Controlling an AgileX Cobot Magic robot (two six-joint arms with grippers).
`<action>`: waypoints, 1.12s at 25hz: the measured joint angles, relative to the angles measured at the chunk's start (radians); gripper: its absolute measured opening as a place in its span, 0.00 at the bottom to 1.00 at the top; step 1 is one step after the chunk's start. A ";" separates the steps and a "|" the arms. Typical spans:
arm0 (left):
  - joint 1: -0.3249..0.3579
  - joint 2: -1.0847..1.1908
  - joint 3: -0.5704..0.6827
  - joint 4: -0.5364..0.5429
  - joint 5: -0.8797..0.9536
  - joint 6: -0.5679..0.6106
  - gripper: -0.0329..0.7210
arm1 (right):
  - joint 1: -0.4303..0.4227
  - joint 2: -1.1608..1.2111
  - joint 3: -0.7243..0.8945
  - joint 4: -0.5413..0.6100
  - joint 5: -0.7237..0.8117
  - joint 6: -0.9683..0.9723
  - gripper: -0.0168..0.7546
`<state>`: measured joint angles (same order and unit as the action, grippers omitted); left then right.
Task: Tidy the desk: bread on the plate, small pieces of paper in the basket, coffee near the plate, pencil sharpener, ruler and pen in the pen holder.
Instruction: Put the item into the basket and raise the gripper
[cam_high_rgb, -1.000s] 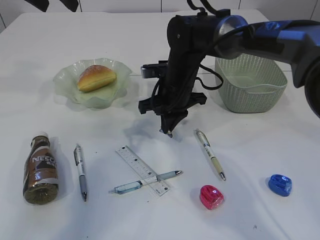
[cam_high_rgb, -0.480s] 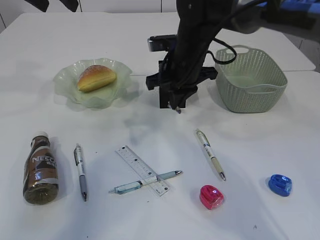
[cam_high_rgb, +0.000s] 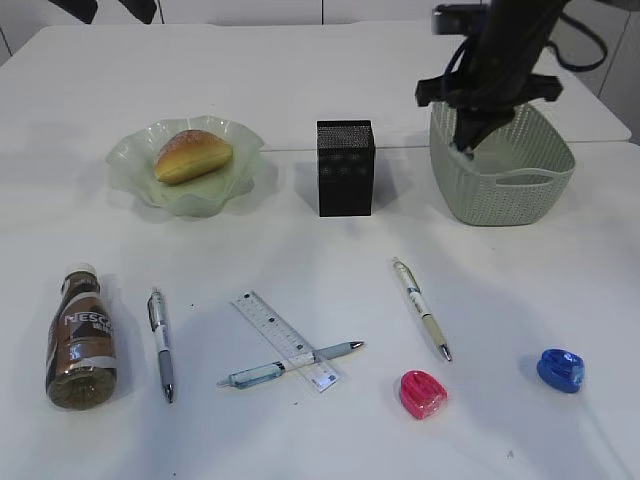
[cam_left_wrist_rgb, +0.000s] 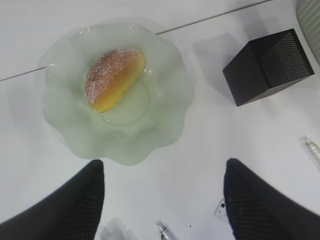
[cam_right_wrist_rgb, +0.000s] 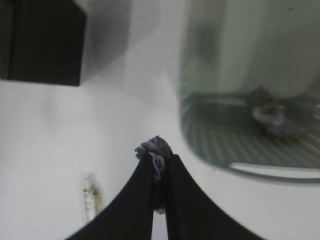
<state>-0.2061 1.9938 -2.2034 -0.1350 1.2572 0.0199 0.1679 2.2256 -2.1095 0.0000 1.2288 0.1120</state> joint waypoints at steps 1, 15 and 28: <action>0.000 0.000 0.000 0.000 0.000 0.000 0.74 | -0.030 -0.002 -0.031 -0.006 0.000 0.001 0.09; 0.000 0.000 0.000 0.002 0.000 0.000 0.74 | -0.108 0.030 -0.079 -0.082 0.007 0.005 0.10; 0.000 0.000 0.000 0.002 0.000 -0.010 0.74 | -0.111 0.088 -0.079 -0.110 -0.050 0.005 0.69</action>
<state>-0.2061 1.9938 -2.2034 -0.1333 1.2572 0.0097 0.0571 2.3136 -2.1882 -0.1101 1.1786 0.1169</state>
